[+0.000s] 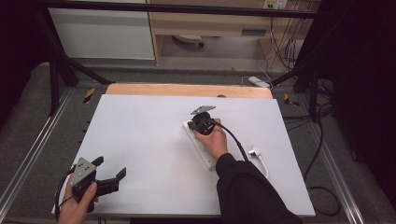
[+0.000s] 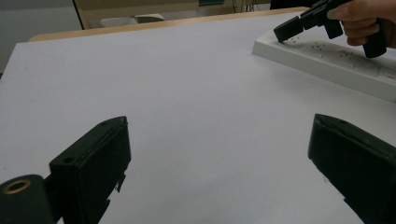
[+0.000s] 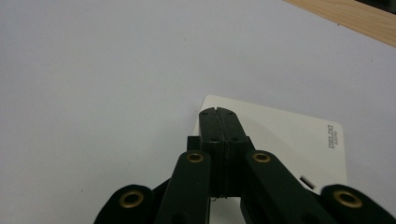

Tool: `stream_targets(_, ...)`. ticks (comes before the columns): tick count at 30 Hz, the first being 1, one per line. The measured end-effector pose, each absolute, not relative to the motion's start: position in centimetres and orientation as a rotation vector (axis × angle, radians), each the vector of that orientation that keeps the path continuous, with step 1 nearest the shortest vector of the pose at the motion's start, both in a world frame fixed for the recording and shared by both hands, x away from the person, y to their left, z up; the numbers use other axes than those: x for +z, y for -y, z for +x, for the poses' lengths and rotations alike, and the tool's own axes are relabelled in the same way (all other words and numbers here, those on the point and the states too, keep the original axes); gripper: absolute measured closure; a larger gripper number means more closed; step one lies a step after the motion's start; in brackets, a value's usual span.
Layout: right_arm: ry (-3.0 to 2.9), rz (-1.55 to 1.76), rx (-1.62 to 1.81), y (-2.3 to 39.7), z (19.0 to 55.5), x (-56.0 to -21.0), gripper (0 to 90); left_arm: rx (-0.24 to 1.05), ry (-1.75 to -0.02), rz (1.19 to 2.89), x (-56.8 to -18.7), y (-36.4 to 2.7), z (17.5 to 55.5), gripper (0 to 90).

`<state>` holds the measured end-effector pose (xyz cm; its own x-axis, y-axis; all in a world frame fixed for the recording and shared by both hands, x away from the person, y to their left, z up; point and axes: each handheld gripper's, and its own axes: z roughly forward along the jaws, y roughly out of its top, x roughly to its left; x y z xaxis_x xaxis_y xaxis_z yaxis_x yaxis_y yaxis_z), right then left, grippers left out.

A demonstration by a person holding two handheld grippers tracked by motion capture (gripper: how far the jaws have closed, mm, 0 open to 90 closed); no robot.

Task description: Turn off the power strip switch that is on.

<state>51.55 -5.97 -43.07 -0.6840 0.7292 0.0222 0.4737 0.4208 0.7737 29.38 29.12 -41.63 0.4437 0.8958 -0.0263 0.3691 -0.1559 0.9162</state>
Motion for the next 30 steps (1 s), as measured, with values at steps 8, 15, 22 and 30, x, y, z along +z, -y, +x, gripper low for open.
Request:
stream_targets(8, -2.364, 1.035, 1.138, 6.04, 51.57, -43.11, 90.0, 0.685, -1.094, 1.732, -41.63, -29.08, 29.38, 5.6)
stream_targets(15, -2.365, 1.043, 1.14, 6.0, 51.7, -43.39, 90.0, 0.684, -1.094, 1.732, -41.63, -29.08, 29.38, 5.7)
stream_targets(22, -2.347, 1.057, 1.194, 6.16, 51.42, -43.38, 90.0, 0.68, -1.095, 1.729, -41.64, -29.14, 29.4, 5.6)
stream_targets(30, -2.326, 1.061, 1.205, 6.76, 51.45, -43.02, 90.0, 0.677, -1.094, 1.737, -41.66, -29.08, 29.39, 5.6)
